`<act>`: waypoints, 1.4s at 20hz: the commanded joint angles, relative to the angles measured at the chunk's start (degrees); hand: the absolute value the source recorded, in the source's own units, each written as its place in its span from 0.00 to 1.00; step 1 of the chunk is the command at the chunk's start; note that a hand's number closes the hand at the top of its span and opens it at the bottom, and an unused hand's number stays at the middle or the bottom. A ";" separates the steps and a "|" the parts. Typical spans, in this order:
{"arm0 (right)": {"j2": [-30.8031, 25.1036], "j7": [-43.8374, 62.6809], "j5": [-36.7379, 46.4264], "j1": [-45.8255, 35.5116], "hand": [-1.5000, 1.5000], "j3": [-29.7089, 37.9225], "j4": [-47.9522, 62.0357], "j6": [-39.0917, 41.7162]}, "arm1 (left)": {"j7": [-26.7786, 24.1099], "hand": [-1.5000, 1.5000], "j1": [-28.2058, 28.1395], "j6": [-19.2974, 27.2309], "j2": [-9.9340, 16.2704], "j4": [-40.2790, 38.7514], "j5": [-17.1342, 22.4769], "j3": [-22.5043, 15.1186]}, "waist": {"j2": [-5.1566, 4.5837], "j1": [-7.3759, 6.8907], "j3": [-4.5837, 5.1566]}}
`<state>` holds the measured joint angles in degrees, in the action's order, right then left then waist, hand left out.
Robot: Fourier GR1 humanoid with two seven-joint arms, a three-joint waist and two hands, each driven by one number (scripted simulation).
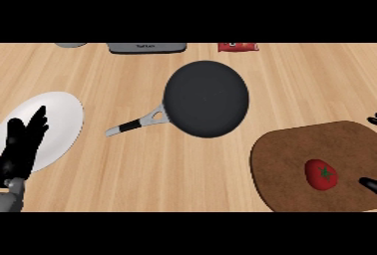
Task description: Pick the tomato from the cutting board and place it in the pan
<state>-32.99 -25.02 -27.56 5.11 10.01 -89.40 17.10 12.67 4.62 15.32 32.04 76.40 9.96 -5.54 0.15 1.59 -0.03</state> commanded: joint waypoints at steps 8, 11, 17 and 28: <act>-20.67 13.03 13.12 3.02 0.00 3.87 -12.04 2.18 | -0.63 0.50 1.26 -1.08 -1.02 -1.93 -0.96 0.52 | 0.00 -0.94 0.25; -25.52 17.65 19.46 1.67 0.00 1.05 -13.97 3.14 | -0.69 0.50 3.22 -2.19 -1.17 -2.85 -0.96 0.36 | -0.31 -1.58 0.23; -31.18 31.49 24.70 1.28 0.00 -3.52 -24.75 5.55 | -0.38 0.50 3.39 -2.21 -2.07 -3.75 -1.37 0.62 | -0.09 -1.32 0.20; -21.96 43.28 40.05 -2.72 0.00 -18.19 -26.41 9.58 | 0.67 0.50 1.60 -4.59 -2.28 -1.62 -2.49 3.40 | -0.16 -1.90 0.03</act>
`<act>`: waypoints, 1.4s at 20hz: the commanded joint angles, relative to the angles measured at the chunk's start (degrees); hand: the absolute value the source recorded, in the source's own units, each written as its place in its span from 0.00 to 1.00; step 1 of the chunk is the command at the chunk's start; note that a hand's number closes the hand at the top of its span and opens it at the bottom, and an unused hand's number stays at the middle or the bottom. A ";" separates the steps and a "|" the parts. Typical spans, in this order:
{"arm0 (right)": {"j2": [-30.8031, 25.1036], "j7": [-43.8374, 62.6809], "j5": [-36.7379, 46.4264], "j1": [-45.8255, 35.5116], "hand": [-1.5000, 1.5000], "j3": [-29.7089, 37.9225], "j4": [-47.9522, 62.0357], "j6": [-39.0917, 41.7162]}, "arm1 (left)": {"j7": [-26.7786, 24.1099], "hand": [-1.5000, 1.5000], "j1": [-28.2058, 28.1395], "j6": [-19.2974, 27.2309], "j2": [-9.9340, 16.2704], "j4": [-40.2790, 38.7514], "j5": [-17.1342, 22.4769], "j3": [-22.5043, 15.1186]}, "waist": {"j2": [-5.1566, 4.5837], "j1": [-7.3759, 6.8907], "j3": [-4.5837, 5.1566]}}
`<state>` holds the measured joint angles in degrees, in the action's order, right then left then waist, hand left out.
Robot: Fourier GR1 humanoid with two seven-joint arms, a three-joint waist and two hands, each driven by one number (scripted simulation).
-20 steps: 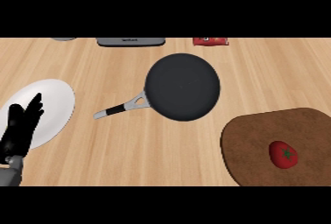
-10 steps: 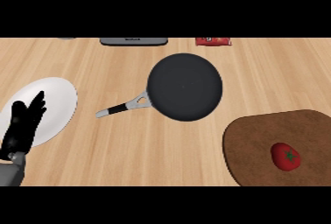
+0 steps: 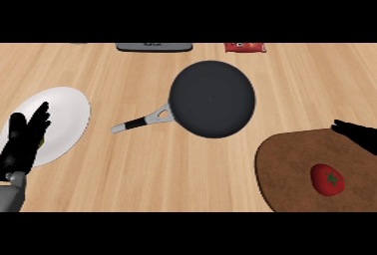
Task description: Pick the tomato from the cutting board and place it in the pan
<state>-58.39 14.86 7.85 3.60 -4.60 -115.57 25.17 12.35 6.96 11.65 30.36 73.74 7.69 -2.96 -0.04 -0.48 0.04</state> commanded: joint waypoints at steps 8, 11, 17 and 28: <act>8.29 -3.90 18.02 1.97 0.00 -2.88 5.13 1.14 | -2.17 0.50 -0.72 -2.48 -2.94 -1.07 -2.33 3.31 | 0.06 0.57 -0.05; 10.62 -4.04 20.57 4.36 0.00 -2.54 2.95 1.62 | 3.88 0.50 3.12 -1.68 -2.16 0.24 -4.68 3.84 | 0.11 0.85 -0.06; 14.37 -5.03 23.57 -1.58 0.00 -2.11 8.79 7.78 | -1.34 0.50 -1.41 -3.03 -5.58 -0.73 -5.89 5.55 | 0.04 0.47 -0.03; 21.14 -9.94 31.76 0.39 0.00 -0.06 9.86 8.22 | -0.75 0.50 2.90 -5.56 -7.55 -3.94 -9.29 8.33 | 0.04 0.68 -0.03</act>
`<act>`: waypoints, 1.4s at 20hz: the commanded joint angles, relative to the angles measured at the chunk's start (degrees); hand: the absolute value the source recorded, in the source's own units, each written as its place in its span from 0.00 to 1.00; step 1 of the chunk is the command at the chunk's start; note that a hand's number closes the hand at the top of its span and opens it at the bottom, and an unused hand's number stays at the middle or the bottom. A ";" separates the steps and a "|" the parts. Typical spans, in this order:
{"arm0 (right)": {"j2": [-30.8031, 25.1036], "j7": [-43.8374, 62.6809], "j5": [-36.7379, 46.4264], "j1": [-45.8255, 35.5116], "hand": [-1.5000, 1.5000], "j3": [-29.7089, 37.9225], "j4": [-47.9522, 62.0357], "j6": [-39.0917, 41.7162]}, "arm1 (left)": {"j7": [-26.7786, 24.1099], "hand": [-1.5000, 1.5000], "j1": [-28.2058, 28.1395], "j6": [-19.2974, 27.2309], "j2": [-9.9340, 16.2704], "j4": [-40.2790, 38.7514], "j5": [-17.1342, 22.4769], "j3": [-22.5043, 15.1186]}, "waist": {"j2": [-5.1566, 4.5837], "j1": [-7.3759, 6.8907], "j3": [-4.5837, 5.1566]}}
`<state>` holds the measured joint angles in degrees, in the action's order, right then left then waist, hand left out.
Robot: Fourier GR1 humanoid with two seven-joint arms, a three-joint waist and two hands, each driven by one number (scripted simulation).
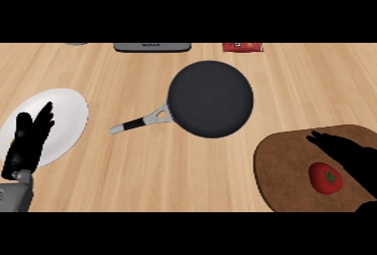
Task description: Pick the tomato from the cutting board and place it in the pan
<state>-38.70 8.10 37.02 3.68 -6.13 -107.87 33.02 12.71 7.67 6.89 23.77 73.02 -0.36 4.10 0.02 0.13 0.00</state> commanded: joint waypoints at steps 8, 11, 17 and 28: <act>5.60 -3.83 10.58 -2.88 0.00 -1.71 10.63 -1.46 | -1.51 0.50 -4.02 -0.26 -3.04 2.82 -3.84 0.78 | -0.02 -0.40 -0.01; 6.47 -3.86 11.66 -0.59 0.00 0.10 6.85 0.78 | -1.28 0.50 -2.93 -2.68 -1.43 2.78 -3.36 4.01 | 0.02 -0.09 0.00; 6.09 -12.62 19.49 -4.47 1.00 -3.17 15.75 -10.81 | 1.68 0.50 -2.52 -2.65 -2.61 4.78 -3.90 3.08 | -0.06 -0.52 -0.05; 18.47 6.83 22.46 5.43 1.00 2.49 6.78 -11.41 | 1.60 0.50 -3.75 -3.41 -2.79 4.04 -3.44 6.12 | 0.72 1.99 0.14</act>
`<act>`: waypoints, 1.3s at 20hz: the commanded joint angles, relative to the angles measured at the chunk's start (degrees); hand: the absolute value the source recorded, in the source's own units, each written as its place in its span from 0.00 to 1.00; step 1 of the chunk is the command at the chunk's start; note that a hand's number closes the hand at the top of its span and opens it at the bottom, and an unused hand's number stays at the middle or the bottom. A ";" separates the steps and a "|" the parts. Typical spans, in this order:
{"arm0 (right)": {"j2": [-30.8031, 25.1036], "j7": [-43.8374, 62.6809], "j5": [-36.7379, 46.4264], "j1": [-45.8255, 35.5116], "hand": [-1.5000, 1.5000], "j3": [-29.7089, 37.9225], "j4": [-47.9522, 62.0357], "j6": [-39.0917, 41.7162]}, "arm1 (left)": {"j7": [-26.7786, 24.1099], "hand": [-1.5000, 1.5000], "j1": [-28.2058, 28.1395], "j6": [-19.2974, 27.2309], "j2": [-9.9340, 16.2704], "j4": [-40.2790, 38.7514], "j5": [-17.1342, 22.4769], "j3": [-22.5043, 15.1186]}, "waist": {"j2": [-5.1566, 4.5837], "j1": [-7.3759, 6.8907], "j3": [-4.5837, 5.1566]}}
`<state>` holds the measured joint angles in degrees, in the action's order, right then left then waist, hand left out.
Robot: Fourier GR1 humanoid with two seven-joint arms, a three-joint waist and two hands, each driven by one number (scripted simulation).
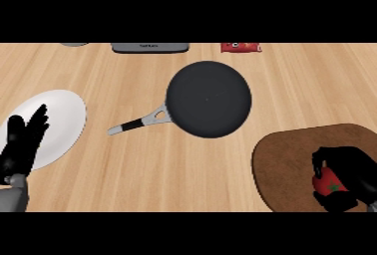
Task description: Pick the tomato from the cutting board and place it in the pan
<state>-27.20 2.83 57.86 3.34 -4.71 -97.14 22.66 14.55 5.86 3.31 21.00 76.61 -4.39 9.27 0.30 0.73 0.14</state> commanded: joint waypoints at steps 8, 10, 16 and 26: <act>26.61 38.29 13.11 17.29 1.00 -4.34 -18.58 -11.50 | -1.67 0.50 -3.10 0.26 0.92 0.25 -0.02 1.61 | 0.56 2.05 0.08; 25.78 41.08 20.73 15.43 1.00 -9.17 -26.95 -13.11 | 0.41 0.50 -0.49 -0.10 0.03 0.10 0.54 0.86 | 0.51 1.81 0.14; 27.08 45.35 35.99 14.01 1.00 -25.22 -36.01 -20.08 | -0.97 0.50 -1.02 0.51 -1.56 -0.50 -0.99 -0.81 | 0.20 0.28 0.03; 27.18 66.77 30.39 -15.52 1.00 -28.04 -16.14 -21.54 | 0.64 0.50 3.07 0.26 -1.18 -0.62 -2.37 -0.74 | -0.54 -1.53 -0.12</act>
<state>-0.30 59.90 92.02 -2.65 -32.89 -120.77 5.31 15.09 7.21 2.87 20.33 76.80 -5.63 9.03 -0.03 -0.38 0.06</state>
